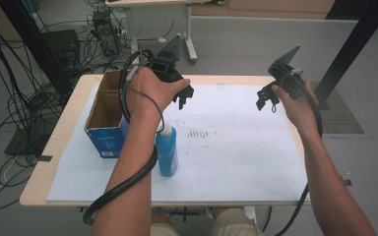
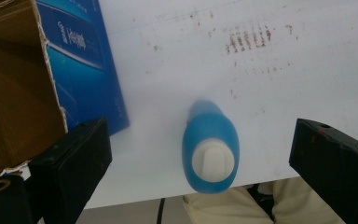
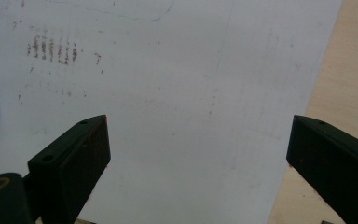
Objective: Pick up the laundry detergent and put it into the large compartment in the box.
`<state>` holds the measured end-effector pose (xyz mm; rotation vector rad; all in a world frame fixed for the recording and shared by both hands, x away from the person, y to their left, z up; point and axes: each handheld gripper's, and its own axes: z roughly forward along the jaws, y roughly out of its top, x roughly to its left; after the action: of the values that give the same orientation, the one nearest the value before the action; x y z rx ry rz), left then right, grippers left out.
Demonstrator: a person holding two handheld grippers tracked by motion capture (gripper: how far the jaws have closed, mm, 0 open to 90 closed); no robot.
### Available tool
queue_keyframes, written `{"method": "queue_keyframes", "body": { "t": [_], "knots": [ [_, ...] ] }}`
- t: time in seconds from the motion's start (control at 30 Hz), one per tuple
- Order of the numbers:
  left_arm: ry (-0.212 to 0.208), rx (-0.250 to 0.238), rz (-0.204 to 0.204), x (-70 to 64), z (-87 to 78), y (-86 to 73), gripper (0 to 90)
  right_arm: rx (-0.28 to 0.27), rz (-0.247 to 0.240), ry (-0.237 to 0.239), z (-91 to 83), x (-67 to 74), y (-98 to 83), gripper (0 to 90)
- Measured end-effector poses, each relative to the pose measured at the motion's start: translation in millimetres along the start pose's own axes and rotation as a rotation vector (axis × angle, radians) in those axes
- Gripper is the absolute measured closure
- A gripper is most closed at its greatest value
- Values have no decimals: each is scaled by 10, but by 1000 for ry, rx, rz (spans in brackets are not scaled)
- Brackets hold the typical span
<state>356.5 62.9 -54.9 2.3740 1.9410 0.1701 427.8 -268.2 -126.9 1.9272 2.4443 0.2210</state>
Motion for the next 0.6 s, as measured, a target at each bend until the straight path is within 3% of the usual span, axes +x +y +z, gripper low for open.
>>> {"method": "queue_keyframes", "body": {
  "t": [0.6],
  "knots": [
    [17, 9, 7, -43, 38, -123, 60, -1, -3, -2, -16, 48, -4, 58]
  ]
}}
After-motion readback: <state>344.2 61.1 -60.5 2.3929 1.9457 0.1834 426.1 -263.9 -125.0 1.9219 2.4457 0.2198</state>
